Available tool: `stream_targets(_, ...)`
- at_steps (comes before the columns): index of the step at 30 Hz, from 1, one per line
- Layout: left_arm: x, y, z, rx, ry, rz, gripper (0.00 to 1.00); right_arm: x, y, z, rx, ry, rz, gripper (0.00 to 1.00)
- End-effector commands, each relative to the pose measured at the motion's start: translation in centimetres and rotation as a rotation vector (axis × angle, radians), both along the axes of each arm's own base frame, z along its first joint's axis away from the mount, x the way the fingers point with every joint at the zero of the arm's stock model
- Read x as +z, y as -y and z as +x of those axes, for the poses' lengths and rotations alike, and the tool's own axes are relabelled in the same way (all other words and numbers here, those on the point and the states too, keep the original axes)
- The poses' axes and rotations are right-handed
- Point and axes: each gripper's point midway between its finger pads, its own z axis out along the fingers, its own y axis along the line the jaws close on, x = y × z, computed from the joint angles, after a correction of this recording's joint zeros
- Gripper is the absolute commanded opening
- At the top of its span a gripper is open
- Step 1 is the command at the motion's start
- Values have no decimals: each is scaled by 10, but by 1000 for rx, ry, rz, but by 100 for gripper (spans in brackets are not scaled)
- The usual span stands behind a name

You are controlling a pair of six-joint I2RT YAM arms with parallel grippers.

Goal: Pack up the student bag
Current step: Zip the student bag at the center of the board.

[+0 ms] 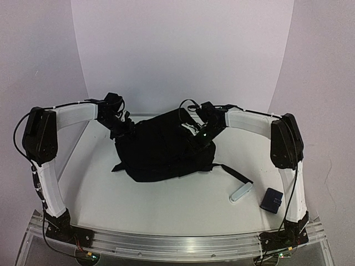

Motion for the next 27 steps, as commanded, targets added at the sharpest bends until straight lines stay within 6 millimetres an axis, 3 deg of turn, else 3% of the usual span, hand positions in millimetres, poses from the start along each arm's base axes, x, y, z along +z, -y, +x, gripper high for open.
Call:
stream_targets(1, 78, 52, -63, -191, 152, -74, 58, 68, 5, 21, -34, 95, 142, 66)
stream_targets(6, 86, 107, -144, -320, 71, -91, 57, 74, 30, 15, -36, 181, 80, 65)
stream_targets(12, 50, 136, -192, -375, -62, -21, 52, 64, 35, 13, -40, 177, 49, 63)
stream_targets(18, 12, 141, -191, -330, -154, 87, 51, 60, 34, 17, -43, 172, 44, 63)
stream_targets(22, 1, 138, -182, -276, -170, 144, 52, 57, 34, 18, -45, 171, 39, 63)
stream_targets(27, -10, 150, -167, -262, -161, 162, 52, 51, 33, 17, -47, 151, 39, 63)
